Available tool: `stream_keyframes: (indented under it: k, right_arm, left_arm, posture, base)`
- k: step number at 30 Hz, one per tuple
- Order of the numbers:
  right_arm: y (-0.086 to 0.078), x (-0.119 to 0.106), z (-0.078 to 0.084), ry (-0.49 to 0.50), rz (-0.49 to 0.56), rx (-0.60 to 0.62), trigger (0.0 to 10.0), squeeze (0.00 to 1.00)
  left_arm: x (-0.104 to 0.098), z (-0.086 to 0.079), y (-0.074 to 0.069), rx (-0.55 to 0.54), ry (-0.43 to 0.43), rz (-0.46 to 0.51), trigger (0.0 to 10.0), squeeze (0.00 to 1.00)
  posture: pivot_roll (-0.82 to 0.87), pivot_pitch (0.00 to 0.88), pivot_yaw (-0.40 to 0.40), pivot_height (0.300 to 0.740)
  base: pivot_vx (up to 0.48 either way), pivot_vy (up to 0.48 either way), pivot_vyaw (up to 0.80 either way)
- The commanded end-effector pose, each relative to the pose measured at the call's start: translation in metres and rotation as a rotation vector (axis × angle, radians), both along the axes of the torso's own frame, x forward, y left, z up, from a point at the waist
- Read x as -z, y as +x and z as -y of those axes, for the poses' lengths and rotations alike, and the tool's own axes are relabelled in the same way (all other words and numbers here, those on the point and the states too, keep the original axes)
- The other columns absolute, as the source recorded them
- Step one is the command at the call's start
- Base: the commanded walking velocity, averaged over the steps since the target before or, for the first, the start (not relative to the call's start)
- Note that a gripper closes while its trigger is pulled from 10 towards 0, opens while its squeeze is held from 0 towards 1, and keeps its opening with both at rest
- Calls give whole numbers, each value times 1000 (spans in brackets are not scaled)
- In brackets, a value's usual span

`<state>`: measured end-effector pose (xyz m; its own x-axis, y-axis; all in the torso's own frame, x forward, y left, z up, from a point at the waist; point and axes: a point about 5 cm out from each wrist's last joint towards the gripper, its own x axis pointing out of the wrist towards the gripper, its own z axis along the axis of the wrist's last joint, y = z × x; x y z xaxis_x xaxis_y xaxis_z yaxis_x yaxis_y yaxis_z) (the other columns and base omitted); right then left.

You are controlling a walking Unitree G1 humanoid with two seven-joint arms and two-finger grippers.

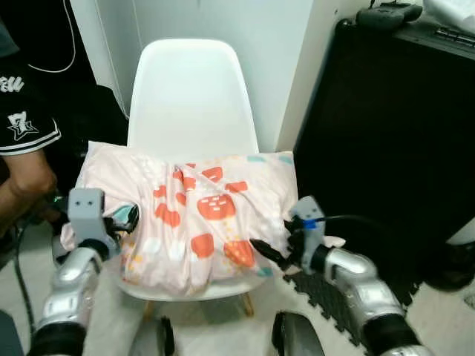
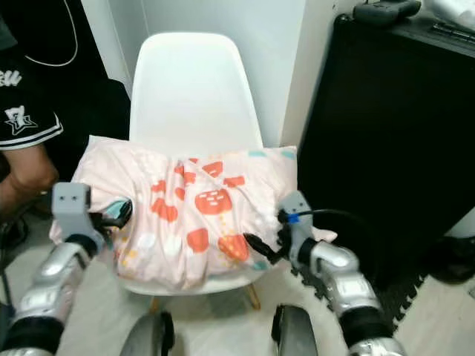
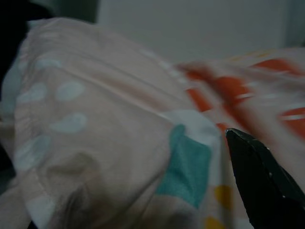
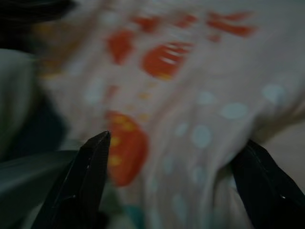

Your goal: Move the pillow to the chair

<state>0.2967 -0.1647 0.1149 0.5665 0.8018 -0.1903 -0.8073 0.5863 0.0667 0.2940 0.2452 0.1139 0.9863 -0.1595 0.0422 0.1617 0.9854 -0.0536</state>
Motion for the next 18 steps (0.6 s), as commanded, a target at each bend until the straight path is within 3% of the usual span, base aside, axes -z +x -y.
stream_keyframes:
  k: [1,5,10,12,14,15,17,18]
  right_arm:
    - [-11,-9,-7,41,-21,-131,10000,0]
    - [-25,-19,-4,53,-63,-226,10000,0]
    - [-39,-20,2,-24,-123,-321,10000,0]
    - [-42,-20,4,-48,-136,-342,10000,0]
    - [-48,-22,8,-57,-162,-372,10000,0]
    - [-48,-22,8,-57,-162,-372,10000,0]
    - [-50,-26,11,-65,-172,-373,10000,0]
    - [-48,-22,11,-135,-153,-355,10000,0]
  left_arm:
    - [-5,4,-6,102,-30,3,10000,0]
    - [-8,5,-19,208,-6,-15,10000,0]
    - [-8,-1,-32,264,54,-52,10000,0]
    - [-9,-10,-32,218,83,-52,10000,0]
    - [-17,-30,-27,51,97,-10,10000,0]
    - [-17,-30,-27,51,97,-10,10000,0]
    - [-25,-48,-24,-128,70,23,10000,0]
    - [-26,-53,-21,-214,70,24,10000,0]
  posture:
    - [85,70,-69,571]
    - [82,69,-70,571]
    - [86,71,-79,571]
    - [87,72,-80,571]
    - [95,75,-87,571]
    - [95,75,-87,571]
    - [97,75,-87,571]
    - [99,77,-87,571]
  base:
    - [0,0,0]
    - [0,0,0]
    - [0,0,0]
    - [0,0,0]
    - [0,0,0]
    - [0,0,0]
    - [0,0,0]
    - [0,0,0]
